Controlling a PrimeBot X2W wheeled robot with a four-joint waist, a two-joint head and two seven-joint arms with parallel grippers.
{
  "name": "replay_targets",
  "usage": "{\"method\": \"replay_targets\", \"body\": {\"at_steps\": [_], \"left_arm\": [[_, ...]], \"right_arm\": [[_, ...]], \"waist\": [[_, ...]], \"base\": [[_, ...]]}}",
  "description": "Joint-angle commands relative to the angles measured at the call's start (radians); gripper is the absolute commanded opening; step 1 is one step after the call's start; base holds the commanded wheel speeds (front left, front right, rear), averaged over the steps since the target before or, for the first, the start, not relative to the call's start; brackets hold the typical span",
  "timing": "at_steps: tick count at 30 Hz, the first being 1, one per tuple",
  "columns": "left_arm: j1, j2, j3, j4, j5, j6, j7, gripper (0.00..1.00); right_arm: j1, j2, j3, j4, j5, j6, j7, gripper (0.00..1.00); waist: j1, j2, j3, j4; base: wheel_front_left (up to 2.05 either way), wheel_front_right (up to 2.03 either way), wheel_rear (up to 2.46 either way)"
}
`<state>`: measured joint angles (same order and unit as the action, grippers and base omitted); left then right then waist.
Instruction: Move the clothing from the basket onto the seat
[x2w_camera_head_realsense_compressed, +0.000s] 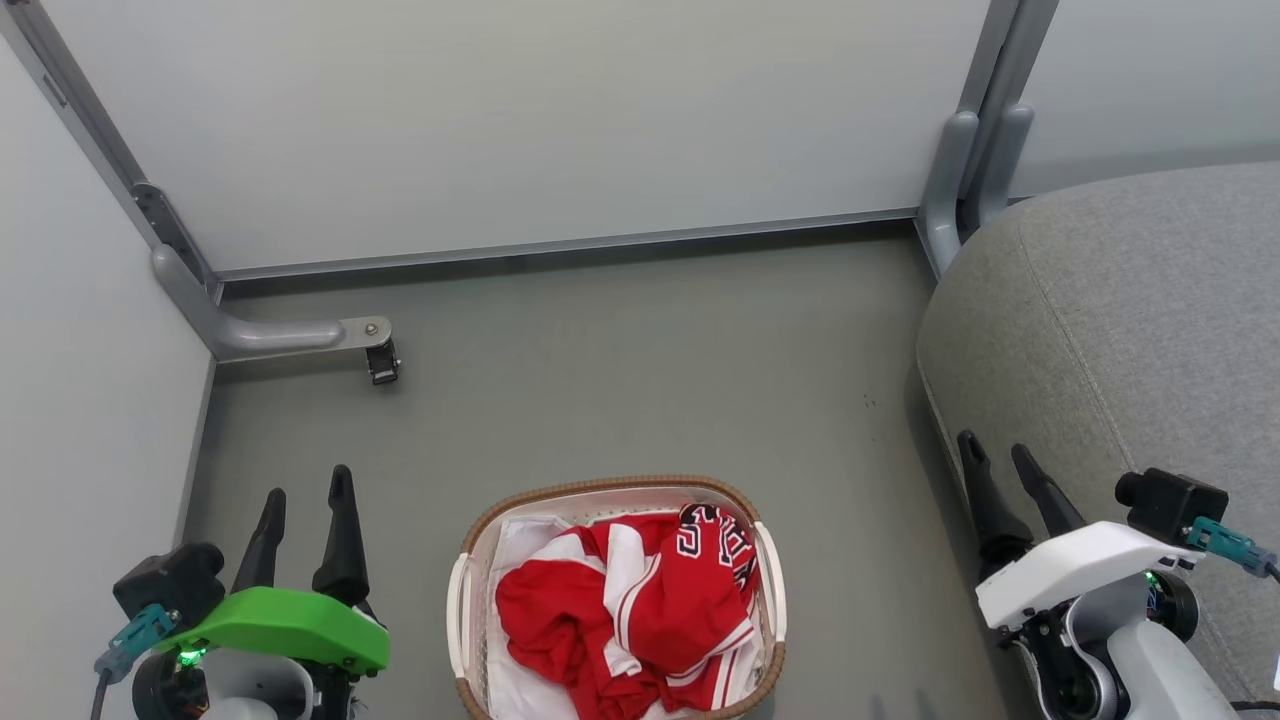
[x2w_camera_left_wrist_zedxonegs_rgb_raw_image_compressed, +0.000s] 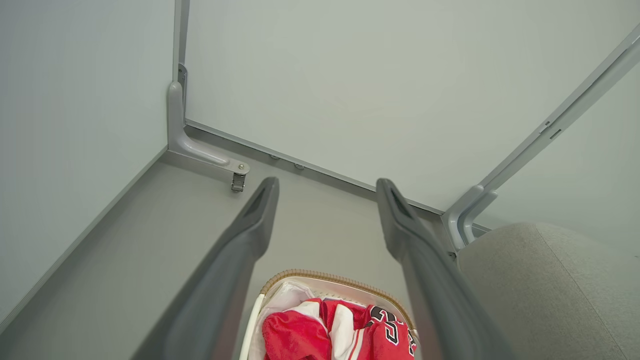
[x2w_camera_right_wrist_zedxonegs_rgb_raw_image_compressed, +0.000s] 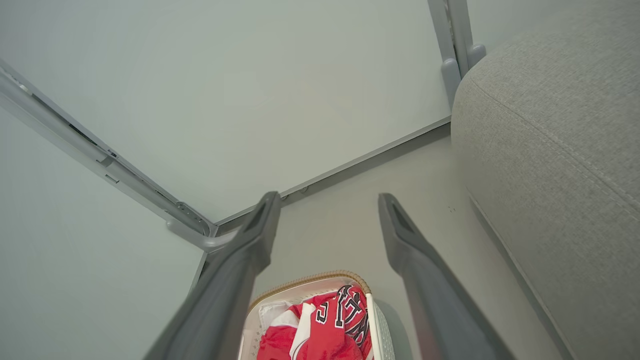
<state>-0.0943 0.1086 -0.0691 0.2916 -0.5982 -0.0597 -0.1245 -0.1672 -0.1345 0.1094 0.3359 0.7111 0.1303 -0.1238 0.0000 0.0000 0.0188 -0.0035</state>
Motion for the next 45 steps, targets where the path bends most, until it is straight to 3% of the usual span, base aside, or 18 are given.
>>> {"method": "replay_targets", "body": {"at_steps": [1, 33, 45], "left_arm": [[-0.023, 0.012, -0.006, -0.012, 0.038, 0.008, -0.01, 1.0], [0.026, -0.016, -0.012, 0.01, 0.336, 0.01, -0.085, 1.0], [0.043, -0.042, 0.023, -0.004, 0.414, 0.0, -0.11, 1.0]], "right_arm": [[-0.023, -0.01, 0.008, 0.001, -0.035, 0.0, -0.01, 1.0], [-0.014, -0.016, 0.051, 0.068, -0.341, 0.0, -0.086, 1.0], [-0.007, 0.001, 0.008, 0.065, -0.432, 0.0, -0.111, 1.0]], "waist": [[0.0, 0.0, 0.0, 0.0], [0.0, 0.0, -0.004, 0.0], [0.0, 0.0, -0.002, -0.001]], "base": [[0.0, 0.0, 0.0], [0.0, 0.0, 0.0], [0.0, 0.0, 0.0]]}}
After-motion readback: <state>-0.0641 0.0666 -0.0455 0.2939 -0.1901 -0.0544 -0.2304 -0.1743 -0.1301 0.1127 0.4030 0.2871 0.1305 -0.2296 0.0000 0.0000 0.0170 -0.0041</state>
